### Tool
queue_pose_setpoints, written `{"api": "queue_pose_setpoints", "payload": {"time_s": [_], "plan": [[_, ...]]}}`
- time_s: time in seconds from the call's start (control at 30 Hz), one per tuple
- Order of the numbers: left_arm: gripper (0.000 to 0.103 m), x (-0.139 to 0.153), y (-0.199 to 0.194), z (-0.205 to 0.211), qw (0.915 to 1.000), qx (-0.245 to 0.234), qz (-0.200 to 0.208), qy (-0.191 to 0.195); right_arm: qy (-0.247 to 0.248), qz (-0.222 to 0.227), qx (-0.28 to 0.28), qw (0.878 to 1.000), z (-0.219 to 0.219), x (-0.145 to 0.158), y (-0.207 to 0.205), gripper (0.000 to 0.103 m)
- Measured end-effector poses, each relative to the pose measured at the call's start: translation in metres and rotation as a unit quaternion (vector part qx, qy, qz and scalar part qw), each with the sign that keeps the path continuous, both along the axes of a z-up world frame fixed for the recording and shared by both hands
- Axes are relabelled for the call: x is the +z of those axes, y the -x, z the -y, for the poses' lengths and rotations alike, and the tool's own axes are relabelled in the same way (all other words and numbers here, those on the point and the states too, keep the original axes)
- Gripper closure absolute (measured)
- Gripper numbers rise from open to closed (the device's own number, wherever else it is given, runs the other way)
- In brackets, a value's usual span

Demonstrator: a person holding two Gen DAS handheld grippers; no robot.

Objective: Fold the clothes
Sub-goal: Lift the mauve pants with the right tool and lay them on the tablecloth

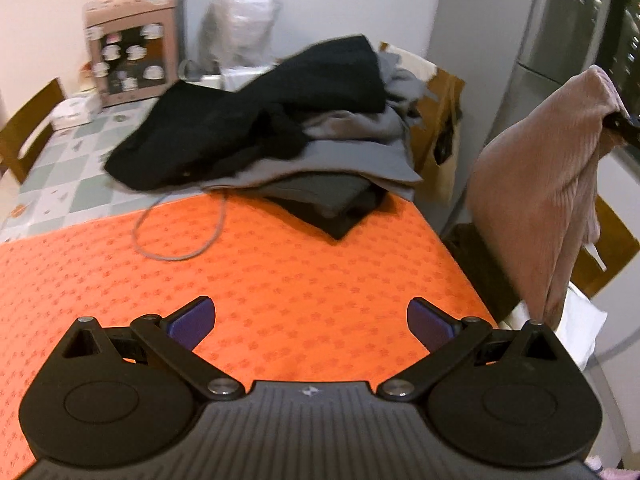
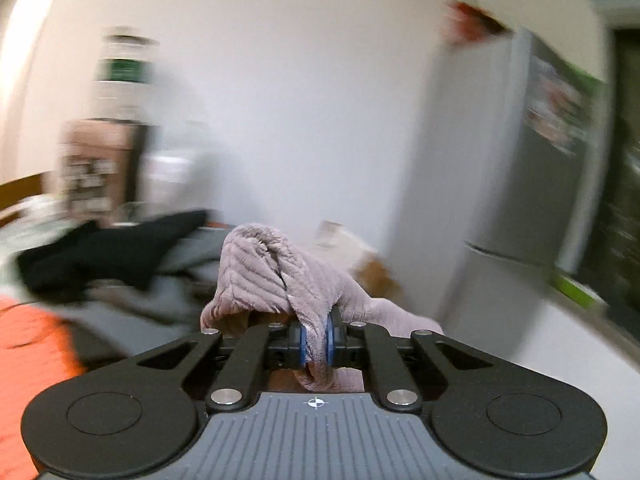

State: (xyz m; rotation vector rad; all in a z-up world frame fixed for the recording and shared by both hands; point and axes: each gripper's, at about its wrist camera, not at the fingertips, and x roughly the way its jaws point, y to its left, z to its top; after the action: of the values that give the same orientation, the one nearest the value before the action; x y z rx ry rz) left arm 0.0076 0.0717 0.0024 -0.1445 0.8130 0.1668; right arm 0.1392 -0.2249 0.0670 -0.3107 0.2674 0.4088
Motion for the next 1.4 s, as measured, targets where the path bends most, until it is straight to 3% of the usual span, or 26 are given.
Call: {"api": "queue_pose_setpoints", "payload": {"time_s": [0.13, 0.27, 0.37, 0.5, 0.63, 0.8, 0.87, 0.9, 1.1, 1.4], "plan": [[0.000, 0.011, 0.027, -0.020, 0.9992, 0.037, 0.013, -0.001, 0.033, -0.038, 0.130, 0.990, -0.049, -0.002, 0.045, 0.091], [0.000, 0.019, 0.050, -0.038, 0.9969, 0.075, 0.021, -0.009, 0.073, -0.085, 0.238, 0.965, -0.101, -0.035, 0.078, 0.091], [0.000, 0.024, 0.064, -0.049, 0.9947, 0.099, 0.023, -0.014, 0.113, -0.090, 0.292, 0.946, -0.131, -0.065, 0.100, 0.090], [0.000, 0.028, 0.074, -0.059, 0.9924, 0.121, 0.019, -0.015, 0.140, -0.105, 0.328, 0.928, -0.154, -0.091, 0.115, 0.089], [0.000, 0.032, 0.074, -0.057, 0.9930, 0.116, 0.018, -0.015, 0.158, -0.104, 0.342, 0.920, -0.162, -0.108, 0.124, 0.085], [0.000, 0.034, 0.058, -0.037, 0.9965, 0.079, 0.021, -0.016, 0.188, -0.096, 0.364, 0.907, -0.160, -0.114, 0.137, 0.070], [0.000, 0.033, 0.049, -0.027, 0.9978, 0.060, 0.022, -0.014, 0.163, -0.119, 0.366, 0.908, -0.152, -0.108, 0.135, 0.043], [0.000, 0.032, 0.045, -0.021, 0.9984, 0.049, 0.024, -0.012, 0.148, -0.130, 0.360, 0.912, -0.146, -0.104, 0.133, 0.037], [0.000, 0.020, 0.017, 0.019, 0.9994, -0.026, 0.022, -0.004, 0.075, -0.201, 0.295, 0.931, -0.106, -0.090, 0.113, 0.036], [0.000, -0.026, -0.018, 0.081, 0.9932, -0.113, -0.011, 0.026, 0.038, -0.262, 0.156, 0.951, -0.039, -0.098, 0.092, 0.034]]}}
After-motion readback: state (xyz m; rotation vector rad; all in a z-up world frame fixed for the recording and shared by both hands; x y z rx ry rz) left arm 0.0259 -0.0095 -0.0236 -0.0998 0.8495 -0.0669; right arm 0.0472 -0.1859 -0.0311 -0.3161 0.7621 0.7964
